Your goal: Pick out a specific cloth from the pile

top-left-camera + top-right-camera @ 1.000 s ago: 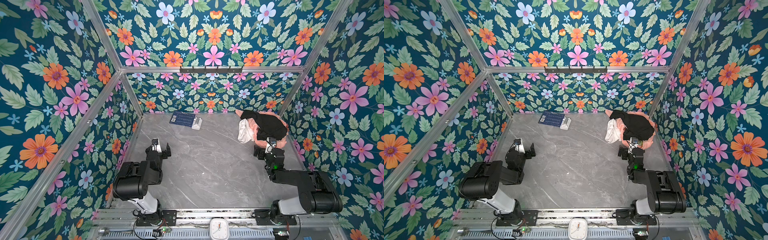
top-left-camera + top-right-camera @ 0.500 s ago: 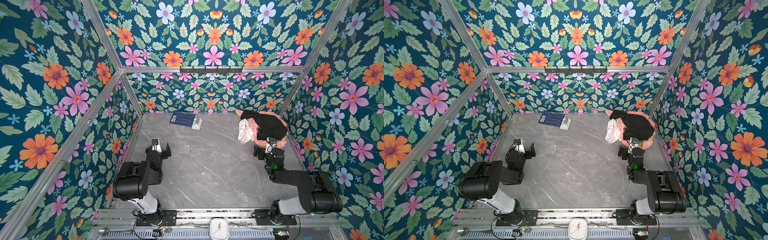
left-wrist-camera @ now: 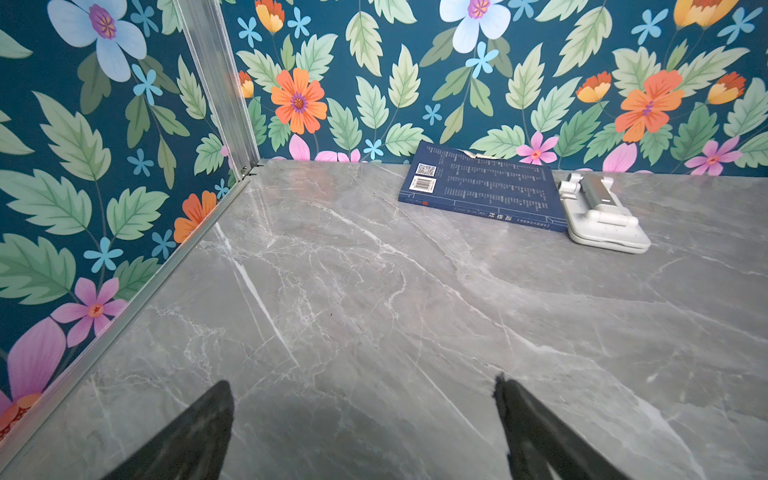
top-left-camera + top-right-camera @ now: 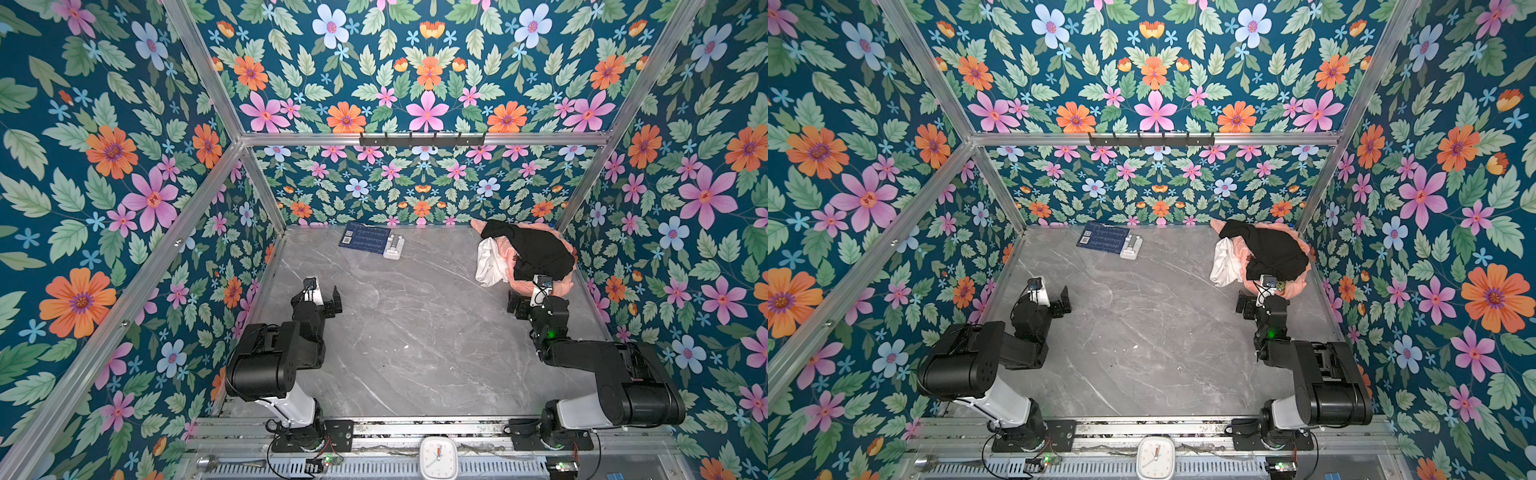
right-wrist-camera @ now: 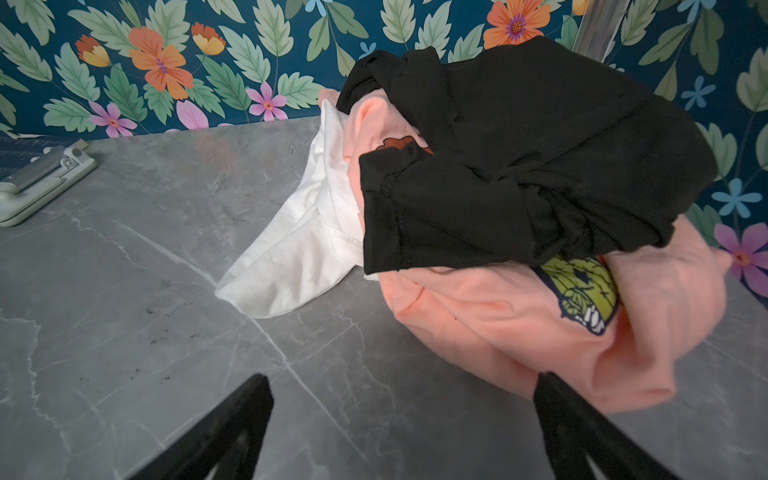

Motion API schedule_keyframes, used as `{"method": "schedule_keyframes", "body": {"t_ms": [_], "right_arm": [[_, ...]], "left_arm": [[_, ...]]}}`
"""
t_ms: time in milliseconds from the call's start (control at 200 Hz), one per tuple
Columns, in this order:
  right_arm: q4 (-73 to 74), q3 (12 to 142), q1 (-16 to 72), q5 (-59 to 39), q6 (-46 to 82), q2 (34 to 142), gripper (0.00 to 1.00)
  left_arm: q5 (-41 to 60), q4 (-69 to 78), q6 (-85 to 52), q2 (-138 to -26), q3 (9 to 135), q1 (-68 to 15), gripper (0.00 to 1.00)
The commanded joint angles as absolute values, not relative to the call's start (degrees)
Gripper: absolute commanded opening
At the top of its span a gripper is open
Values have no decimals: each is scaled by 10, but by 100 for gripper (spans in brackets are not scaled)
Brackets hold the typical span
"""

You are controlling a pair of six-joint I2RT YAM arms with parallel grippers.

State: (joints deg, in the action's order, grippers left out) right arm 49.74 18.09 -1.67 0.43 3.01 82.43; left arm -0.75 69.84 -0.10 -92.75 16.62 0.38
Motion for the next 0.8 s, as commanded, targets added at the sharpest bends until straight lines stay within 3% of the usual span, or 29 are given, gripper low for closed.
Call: {"method": "schedule_keyframes", "body": {"t_ms": [0, 795], "right_arm": [[496, 183, -16, 2, 32, 824, 99], [517, 171, 0, 38, 21, 820, 99]], "left_arm": [[-6, 715, -4, -926, 166, 4, 100], [-15, 725, -5, -923, 159, 4, 100]]}}
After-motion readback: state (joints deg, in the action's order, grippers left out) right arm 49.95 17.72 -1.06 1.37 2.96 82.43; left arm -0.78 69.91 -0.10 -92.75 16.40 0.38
